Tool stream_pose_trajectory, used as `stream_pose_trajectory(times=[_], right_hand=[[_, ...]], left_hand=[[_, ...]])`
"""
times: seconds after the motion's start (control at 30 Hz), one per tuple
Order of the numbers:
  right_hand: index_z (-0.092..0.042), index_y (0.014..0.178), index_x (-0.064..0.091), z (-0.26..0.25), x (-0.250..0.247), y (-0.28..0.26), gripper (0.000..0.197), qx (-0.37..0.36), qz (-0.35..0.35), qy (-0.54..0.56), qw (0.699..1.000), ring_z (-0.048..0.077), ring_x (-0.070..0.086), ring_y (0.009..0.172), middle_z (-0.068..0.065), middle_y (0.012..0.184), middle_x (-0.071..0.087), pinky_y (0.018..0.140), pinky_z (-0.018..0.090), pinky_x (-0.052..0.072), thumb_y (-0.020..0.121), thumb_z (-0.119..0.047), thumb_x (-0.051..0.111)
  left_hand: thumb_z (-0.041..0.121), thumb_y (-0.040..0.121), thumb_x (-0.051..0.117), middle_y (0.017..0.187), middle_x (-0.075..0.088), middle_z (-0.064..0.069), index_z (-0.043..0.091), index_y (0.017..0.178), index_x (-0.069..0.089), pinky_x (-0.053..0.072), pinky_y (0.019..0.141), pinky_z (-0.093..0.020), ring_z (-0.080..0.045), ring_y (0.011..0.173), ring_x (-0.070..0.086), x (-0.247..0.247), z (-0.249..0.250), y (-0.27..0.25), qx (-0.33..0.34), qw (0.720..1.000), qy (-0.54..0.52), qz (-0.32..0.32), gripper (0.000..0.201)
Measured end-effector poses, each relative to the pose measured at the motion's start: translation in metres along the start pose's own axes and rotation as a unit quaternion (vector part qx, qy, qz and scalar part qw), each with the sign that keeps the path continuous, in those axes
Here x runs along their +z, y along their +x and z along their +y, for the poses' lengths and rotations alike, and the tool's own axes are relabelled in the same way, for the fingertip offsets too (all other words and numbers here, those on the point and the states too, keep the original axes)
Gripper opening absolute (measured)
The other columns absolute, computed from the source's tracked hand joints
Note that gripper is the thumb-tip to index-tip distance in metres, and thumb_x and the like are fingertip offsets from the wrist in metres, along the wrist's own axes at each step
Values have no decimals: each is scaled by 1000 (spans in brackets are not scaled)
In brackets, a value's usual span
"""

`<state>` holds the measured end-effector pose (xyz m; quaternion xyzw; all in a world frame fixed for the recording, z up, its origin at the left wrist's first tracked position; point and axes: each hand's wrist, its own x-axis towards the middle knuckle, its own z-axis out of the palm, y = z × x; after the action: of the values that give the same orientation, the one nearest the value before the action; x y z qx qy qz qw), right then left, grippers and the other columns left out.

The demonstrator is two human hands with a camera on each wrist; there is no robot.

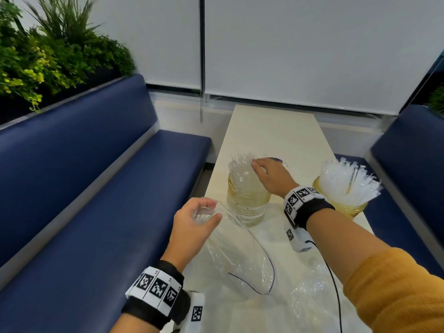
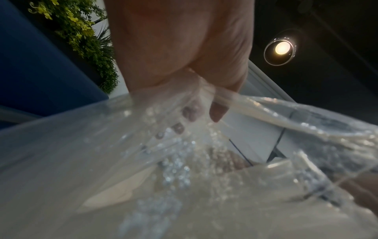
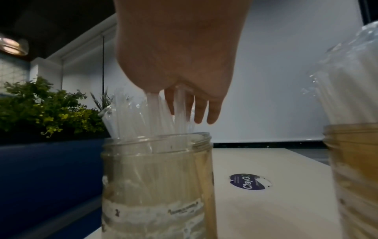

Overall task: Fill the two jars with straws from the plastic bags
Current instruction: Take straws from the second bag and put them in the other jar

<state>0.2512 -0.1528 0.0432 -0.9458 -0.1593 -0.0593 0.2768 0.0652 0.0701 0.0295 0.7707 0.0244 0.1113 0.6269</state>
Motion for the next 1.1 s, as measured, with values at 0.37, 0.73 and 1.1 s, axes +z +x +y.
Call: stream_pose_trajectory(times=[0.37, 0.73, 1.1], right_hand=[[-2, 69, 72, -112, -57, -55, 36, -107, 5, 23, 994, 23, 60, 49, 11, 56, 65, 57, 37, 56, 92, -25, 57], [-13, 141, 50, -107, 18, -130, 84, 59, -398, -268, 875, 33, 57, 119, 9, 136, 57, 92, 40, 46, 85, -76, 49], [-17, 147, 42, -100, 14, -143, 55, 89, -365, -260, 889, 32, 55, 122, 11, 137, 55, 93, 40, 47, 100, -44, 52]], left_hand=[[3, 73, 41, 134, 62, 16, 28, 131, 62, 45, 99, -22, 1, 126, 55, 7, 11, 4, -11, 993, 0, -118, 66], [-25, 80, 30, 148, 51, 5, 17, 143, 53, 32, 112, -7, -2, 139, 43, 19, 27, -2, 37, 985, 38, -166, 79], [-18, 80, 51, 146, 51, 8, 18, 145, 51, 34, 98, 2, -2, 131, 50, 27, 30, -12, 71, 978, 76, -182, 74]])
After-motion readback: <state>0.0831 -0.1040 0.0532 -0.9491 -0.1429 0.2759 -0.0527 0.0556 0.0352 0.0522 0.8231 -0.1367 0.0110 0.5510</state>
